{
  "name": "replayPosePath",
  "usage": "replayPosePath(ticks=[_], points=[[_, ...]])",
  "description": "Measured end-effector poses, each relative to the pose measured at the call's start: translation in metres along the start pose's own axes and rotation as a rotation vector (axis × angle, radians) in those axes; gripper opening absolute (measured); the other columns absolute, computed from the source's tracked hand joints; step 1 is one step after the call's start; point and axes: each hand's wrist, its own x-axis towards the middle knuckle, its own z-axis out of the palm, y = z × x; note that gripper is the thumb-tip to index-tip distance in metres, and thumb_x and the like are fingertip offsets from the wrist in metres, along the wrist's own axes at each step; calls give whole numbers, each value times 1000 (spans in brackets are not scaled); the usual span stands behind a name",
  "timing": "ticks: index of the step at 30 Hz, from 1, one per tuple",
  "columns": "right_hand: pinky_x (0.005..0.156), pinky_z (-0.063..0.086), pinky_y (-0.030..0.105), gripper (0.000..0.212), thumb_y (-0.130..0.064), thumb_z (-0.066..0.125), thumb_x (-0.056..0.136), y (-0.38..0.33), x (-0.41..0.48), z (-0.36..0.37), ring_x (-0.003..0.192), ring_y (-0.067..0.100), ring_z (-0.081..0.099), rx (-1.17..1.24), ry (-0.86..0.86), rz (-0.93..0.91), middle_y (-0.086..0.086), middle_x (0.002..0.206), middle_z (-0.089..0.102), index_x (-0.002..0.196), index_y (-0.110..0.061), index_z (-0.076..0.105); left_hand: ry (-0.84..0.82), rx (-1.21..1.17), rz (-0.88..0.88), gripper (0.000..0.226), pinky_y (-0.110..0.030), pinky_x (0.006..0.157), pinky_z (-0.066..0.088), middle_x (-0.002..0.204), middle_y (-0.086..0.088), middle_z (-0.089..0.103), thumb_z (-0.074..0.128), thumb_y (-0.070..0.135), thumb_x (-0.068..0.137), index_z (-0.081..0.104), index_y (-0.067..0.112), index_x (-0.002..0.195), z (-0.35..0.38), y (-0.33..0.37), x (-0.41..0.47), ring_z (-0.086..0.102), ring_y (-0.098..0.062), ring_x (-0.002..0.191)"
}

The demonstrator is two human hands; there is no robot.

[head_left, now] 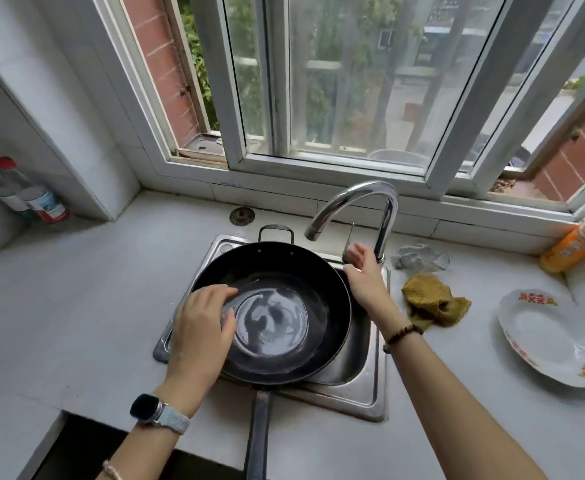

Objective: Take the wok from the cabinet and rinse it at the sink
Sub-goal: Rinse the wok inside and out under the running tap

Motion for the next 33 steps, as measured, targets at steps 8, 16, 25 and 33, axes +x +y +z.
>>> replayPosePath(ticks=[8, 16, 25, 33], points=[[114, 11, 23, 72, 4, 40, 93, -4, 75, 17, 148, 19, 9, -62, 13, 34, 10, 161, 6, 152, -5, 0, -15, 89, -81, 32, -28, 97, 35, 115, 6, 62, 66, 9, 84, 64, 20, 114, 6, -11, 4, 54, -15, 111], [120, 14, 32, 69, 5, 39, 92, 9, 92, 16, 148, 19, 13, -105, 29, 47, 10, 160, 11, 152, -5, 6, -16, 147, -88, 32, -35, 97, 41, 114, 2, 64, 66, 8, 83, 65, 16, 114, 11, -20, 20, 58, -20, 109], [115, 15, 27, 64, 5, 36, 94, 12, 99, 17, 147, 19, 18, -209, -121, 57, 10, 159, 18, 151, -5, 8, -5, 186, -74, 32, -35, 97, 41, 113, 2, 65, 64, 14, 85, 63, 16, 116, 8, -19, 27, 58, -20, 108], [114, 18, 29, 63, 0, 35, 96, 13, 83, 9, 146, 18, 21, -145, -120, 45, 3, 159, 20, 152, -9, 10, -12, 163, -77, 31, -37, 99, 41, 116, 1, 65, 62, 17, 87, 62, 17, 119, 3, -23, 16, 58, -20, 110]])
